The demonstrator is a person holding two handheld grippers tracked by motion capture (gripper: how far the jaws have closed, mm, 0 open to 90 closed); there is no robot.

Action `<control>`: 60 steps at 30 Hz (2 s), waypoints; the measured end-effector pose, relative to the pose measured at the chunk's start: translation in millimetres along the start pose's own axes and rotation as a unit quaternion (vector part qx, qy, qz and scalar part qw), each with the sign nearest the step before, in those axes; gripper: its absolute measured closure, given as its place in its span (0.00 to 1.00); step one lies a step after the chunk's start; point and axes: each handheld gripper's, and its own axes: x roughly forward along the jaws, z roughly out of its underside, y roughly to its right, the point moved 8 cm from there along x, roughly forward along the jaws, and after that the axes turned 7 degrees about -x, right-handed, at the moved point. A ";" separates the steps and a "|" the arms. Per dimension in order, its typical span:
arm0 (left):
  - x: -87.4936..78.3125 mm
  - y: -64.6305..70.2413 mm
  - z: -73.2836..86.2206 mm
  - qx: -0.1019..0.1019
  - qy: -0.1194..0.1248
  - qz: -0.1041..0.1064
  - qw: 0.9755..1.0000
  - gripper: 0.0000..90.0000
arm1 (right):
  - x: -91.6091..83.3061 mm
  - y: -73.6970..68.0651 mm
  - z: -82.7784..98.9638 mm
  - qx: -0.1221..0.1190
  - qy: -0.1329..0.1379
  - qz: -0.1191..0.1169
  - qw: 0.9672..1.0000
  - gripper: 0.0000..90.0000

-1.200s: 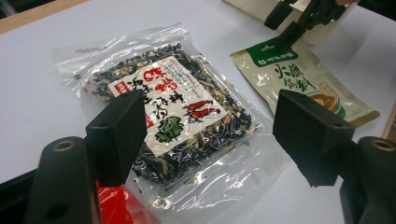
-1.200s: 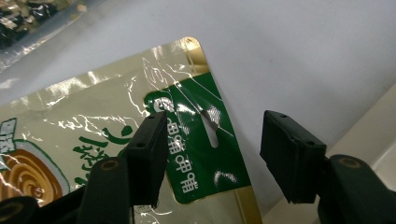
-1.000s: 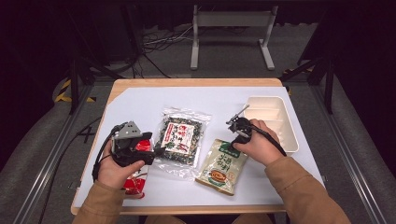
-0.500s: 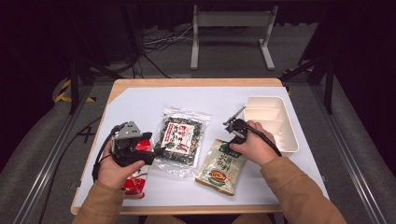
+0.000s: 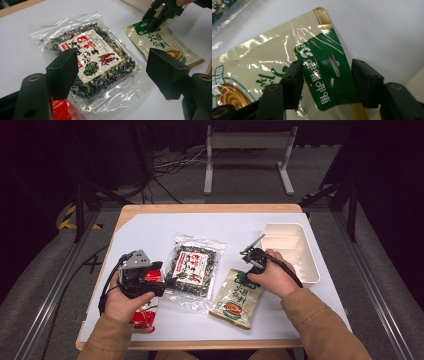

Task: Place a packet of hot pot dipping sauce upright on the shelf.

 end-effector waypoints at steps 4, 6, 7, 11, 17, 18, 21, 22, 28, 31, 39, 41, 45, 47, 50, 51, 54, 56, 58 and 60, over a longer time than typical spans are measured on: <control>1.2 -0.1 0.3 -0.001 -0.001 0.001 1.000 0.29 | -10.5 -4.8 1.0 -0.006 0.009 -0.020 1.000 0.59; 1.4 -0.1 0.2 -0.001 -0.001 0.001 1.000 0.29 | -14.6 -9.1 3.2 -0.010 0.007 -0.032 0.999 0.63; 1.3 0.0 0.2 -0.001 -0.001 0.001 1.000 0.29 | -15.7 -10.8 4.3 -0.015 0.006 -0.037 0.999 0.63; 1.5 0.5 0.2 0.000 -0.002 0.002 1.000 0.29 | -14.6 -11.4 7.0 -0.033 -0.001 -0.038 0.999 0.64; 2.1 0.4 0.5 -0.002 -0.001 0.002 1.000 0.29 | -6.0 -8.1 9.4 -0.066 -0.027 -0.031 0.997 0.69; 2.5 0.1 0.7 -0.003 -0.002 0.002 1.000 0.29 | -4.6 -8.1 9.5 -0.070 -0.033 -0.032 0.996 0.71; 3.3 0.1 1.4 -0.005 -0.004 0.004 1.000 0.29 | 0.0 -5.7 9.9 -0.081 -0.046 -0.033 0.995 0.75; 3.1 -0.4 1.3 -0.003 -0.004 0.003 1.000 0.29 | 0.8 -5.5 10.1 -0.079 -0.052 -0.035 0.995 0.76; 3.3 -0.3 0.8 -0.003 -0.002 0.004 1.000 0.29 | 4.2 -4.7 10.3 -0.099 -0.063 -0.001 0.993 0.96; 2.6 0.5 0.5 -0.006 -0.001 0.006 1.000 0.29 | 4.1 -4.2 10.2 -0.101 -0.062 0.007 0.993 0.98; 3.0 0.0 0.5 -0.008 0.000 0.006 1.000 0.29 | -3.1 -5.7 9.0 -0.096 -0.040 0.000 0.995 1.00; 2.8 0.6 0.4 -0.011 0.000 0.007 1.000 0.29 | -7.8 -6.2 8.7 -0.092 -0.034 -0.005 0.995 1.00; 2.4 -0.1 0.4 -0.012 0.001 0.008 1.000 0.29 | -23.5 -8.9 7.7 -0.085 -0.019 -0.019 0.996 1.00; 2.3 -0.7 0.1 -0.009 0.002 0.007 1.000 0.28 | -29.2 -10.3 7.1 -0.083 -0.014 -0.021 0.996 1.00; 2.3 0.6 -0.2 -0.012 0.002 0.010 1.000 0.28 | -47.9 -17.5 5.0 -0.089 0.001 -0.031 0.996 1.00; 2.3 0.6 -0.2 -0.012 0.002 0.010 1.000 0.28 | -47.9 -17.5 5.0 -0.089 0.001 -0.031 0.996 1.00; 3.5 1.8 -0.3 -0.008 -0.001 0.012 1.000 0.28 | -61.5 -24.6 4.5 -0.101 0.013 -0.033 0.994 1.00; 4.1 3.2 -0.3 -0.013 -0.001 0.015 1.000 0.28 | -68.6 -29.1 4.2 -0.107 0.019 -0.036 0.993 1.00; 4.9 3.9 -0.1 -0.009 -0.003 0.016 1.000 0.28 | -74.3 -33.3 3.7 -0.112 0.023 -0.038 0.993 1.00; 5.9 3.7 0.1 -0.007 -0.003 0.015 1.000 0.28 | -80.4 -38.1 2.9 -0.119 0.027 -0.038 0.992 1.00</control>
